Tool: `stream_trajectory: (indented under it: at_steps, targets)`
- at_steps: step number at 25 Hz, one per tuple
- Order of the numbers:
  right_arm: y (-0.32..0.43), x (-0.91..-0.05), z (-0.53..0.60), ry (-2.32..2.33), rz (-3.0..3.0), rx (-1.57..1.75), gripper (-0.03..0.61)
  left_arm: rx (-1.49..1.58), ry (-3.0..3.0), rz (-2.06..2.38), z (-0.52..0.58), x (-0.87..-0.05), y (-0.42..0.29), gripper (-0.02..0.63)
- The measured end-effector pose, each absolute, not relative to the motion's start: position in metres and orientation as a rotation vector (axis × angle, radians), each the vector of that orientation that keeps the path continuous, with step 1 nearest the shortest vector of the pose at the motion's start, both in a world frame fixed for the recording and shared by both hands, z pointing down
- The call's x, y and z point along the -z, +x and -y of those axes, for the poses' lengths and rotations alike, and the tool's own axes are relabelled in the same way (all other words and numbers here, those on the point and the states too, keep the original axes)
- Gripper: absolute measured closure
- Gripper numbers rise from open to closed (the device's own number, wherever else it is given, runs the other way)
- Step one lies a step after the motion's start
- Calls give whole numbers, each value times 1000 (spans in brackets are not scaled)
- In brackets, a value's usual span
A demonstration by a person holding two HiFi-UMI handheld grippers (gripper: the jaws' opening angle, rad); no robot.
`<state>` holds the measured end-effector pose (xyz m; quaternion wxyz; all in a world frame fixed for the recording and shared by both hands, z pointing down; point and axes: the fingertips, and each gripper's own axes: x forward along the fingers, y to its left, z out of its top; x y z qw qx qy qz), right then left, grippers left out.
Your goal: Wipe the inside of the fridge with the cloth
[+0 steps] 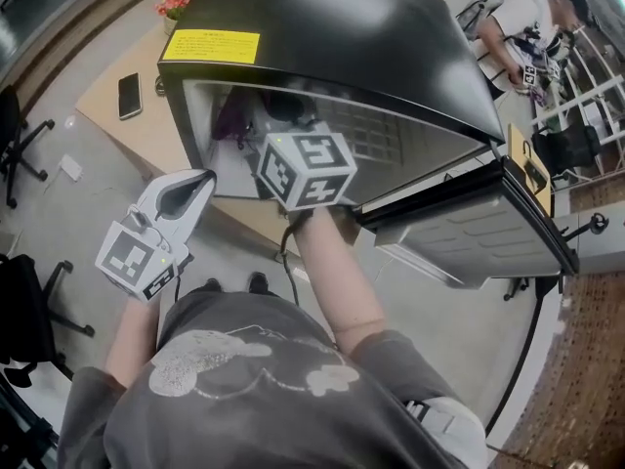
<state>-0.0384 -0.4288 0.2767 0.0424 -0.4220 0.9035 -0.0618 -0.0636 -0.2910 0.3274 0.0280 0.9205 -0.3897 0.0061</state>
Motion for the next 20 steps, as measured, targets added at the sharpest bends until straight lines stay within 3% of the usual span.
stream_trajectory:
  at_steps: [12,20]
  targets:
    - [-74,-297,487,-1416,-2958,184,497,3,2873,1116,284,-323,-86,597]
    - [-78,-287,467,-1321,-2958,90,497,28,2857,1123,283,-329,-102,597]
